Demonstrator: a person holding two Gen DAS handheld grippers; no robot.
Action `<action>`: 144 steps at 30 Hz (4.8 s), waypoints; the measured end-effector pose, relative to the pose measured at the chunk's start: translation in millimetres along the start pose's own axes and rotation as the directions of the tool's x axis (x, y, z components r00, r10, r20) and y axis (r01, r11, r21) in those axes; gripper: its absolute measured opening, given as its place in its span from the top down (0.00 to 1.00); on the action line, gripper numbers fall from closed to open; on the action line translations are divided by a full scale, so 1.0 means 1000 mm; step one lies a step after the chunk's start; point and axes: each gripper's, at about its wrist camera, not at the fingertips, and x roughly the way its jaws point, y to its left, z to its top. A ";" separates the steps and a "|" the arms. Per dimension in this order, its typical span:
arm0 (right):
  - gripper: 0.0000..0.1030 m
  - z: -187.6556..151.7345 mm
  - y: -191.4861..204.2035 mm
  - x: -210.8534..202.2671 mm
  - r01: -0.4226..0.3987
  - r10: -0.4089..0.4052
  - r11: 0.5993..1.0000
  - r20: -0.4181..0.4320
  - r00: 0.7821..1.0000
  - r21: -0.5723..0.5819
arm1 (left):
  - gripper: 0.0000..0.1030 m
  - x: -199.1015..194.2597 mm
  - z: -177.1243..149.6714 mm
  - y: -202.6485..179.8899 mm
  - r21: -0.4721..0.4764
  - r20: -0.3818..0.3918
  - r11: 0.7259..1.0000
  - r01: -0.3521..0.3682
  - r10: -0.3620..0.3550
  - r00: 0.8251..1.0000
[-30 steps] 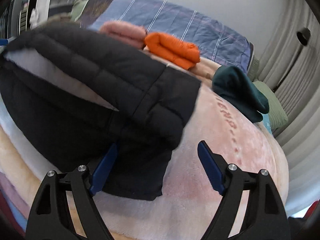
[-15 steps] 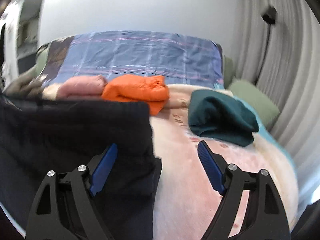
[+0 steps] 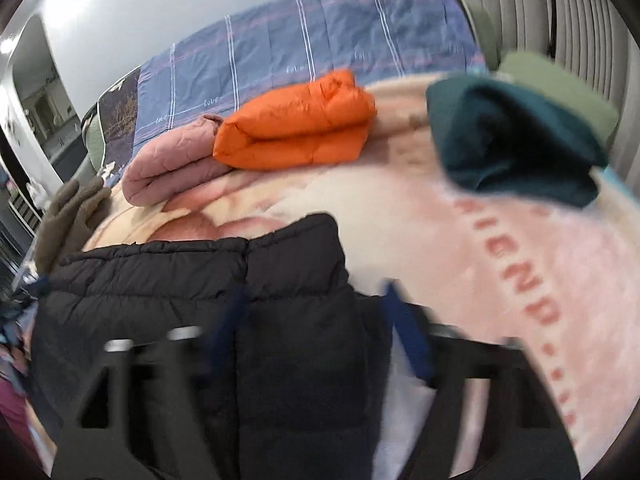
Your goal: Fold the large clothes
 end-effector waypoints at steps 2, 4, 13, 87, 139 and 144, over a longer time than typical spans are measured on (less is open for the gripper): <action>0.82 0.000 -0.003 0.006 0.022 -0.022 0.999 -0.014 1.000 0.034 | 0.99 0.017 -0.002 0.004 -0.001 -0.041 0.999 -0.039 0.039 0.998; 0.85 -0.001 -0.005 0.009 0.048 -0.048 0.998 -0.017 0.999 0.041 | 0.99 0.029 -0.006 0.005 0.044 -0.050 0.989 -0.143 0.145 0.988; 0.75 0.004 0.018 -0.022 0.125 -0.126 0.992 0.107 0.986 0.017 | 0.96 0.002 -0.013 0.000 0.061 0.037 0.941 -0.332 0.331 0.943; 0.53 -0.042 0.198 0.090 -0.042 0.029 0.984 -0.078 0.997 -0.172 | 0.68 0.070 -0.035 -0.027 -0.302 0.105 0.892 0.336 -0.319 0.942; 0.59 -0.113 0.193 0.028 -0.055 0.044 0.980 -0.059 0.997 -0.192 | 0.26 0.043 -0.044 -0.093 0.024 0.051 0.999 -0.047 0.046 0.998; 0.64 -0.109 0.193 0.011 -0.025 0.015 0.988 -0.066 0.998 -0.150 | 0.26 0.046 -0.045 -0.100 0.061 0.046 0.995 -0.082 0.080 0.996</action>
